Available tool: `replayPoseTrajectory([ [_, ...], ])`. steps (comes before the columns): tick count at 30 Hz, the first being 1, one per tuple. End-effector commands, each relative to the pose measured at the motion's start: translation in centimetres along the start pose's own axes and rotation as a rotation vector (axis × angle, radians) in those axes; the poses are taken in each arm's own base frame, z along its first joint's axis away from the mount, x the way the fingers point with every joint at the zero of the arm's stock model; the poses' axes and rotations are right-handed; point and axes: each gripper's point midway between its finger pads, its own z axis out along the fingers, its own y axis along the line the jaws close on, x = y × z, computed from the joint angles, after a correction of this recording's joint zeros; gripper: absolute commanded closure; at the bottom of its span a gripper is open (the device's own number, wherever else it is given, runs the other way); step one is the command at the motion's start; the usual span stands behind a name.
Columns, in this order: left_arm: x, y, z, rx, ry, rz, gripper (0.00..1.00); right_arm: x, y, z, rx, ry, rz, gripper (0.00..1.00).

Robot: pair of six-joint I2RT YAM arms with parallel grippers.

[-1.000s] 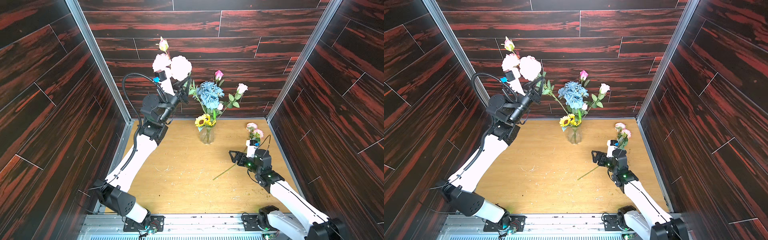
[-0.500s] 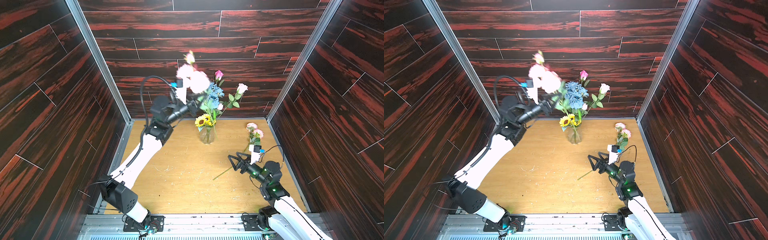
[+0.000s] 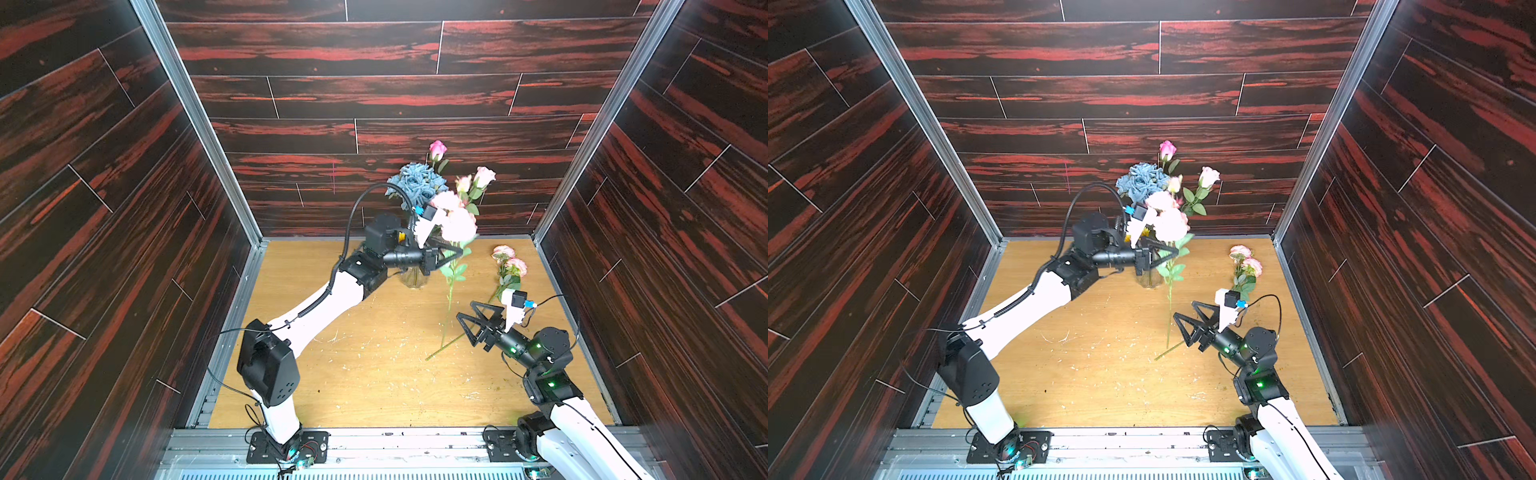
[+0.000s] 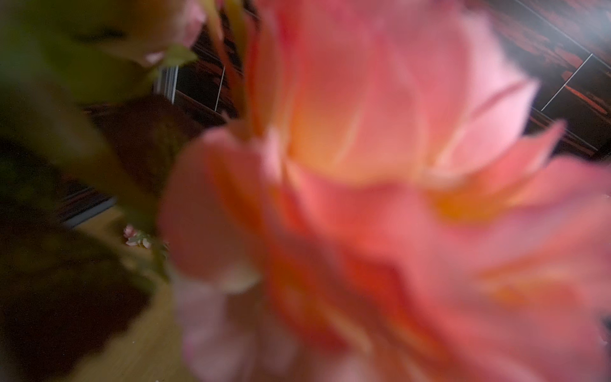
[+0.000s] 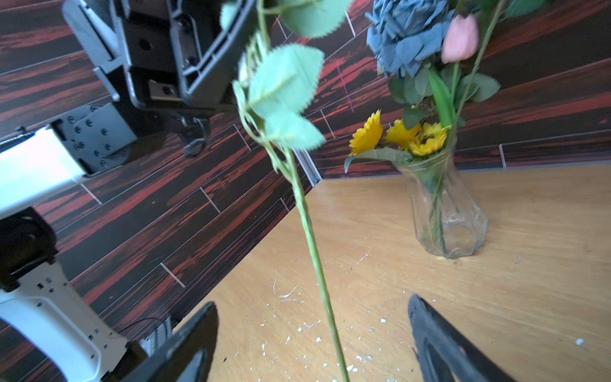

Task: Pick out pink flowers from the vase
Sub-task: Pick up the flower from the vase.

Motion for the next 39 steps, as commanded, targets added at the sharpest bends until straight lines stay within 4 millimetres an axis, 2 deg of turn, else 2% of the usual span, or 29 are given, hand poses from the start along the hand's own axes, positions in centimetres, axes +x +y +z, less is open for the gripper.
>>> replayPoseTrajectory([
  [1,0.5,-0.9,0.6,0.055,0.009,0.0,0.91,0.6,0.4,0.2,-0.042,0.016,0.017,0.11],
  [7,0.9,-0.7,1.7,0.086,-0.003,-0.045,0.91,1.1,0.1,0.7,-0.051,0.038,0.045,0.2],
  [15,1.4,-1.5,2.5,0.166,0.004,-0.085,0.91,1.7,-0.8,1.3,-0.03,0.059,0.071,0.33],
  [19,1.5,-1.7,2.4,0.166,0.004,-0.081,0.91,1.7,-0.7,1.4,-0.038,0.062,0.075,0.46],
  [22,1.6,-1.6,2.5,0.163,0.004,-0.086,0.91,1.8,-0.7,1.3,-0.039,0.063,0.075,0.6],
  [28,1.5,-1.9,2.6,0.169,-0.017,-0.089,0.91,1.8,-0.6,1.4,-0.045,0.067,0.079,0.72],
  [35,1.6,-1.6,2.6,0.153,-0.027,-0.095,0.9,1.7,-0.7,1.4,-0.039,0.065,0.077,1.0],
  [39,1.5,-1.7,2.5,0.153,-0.037,-0.094,0.85,1.8,-0.7,1.4,-0.039,0.067,0.077,1.0],
])
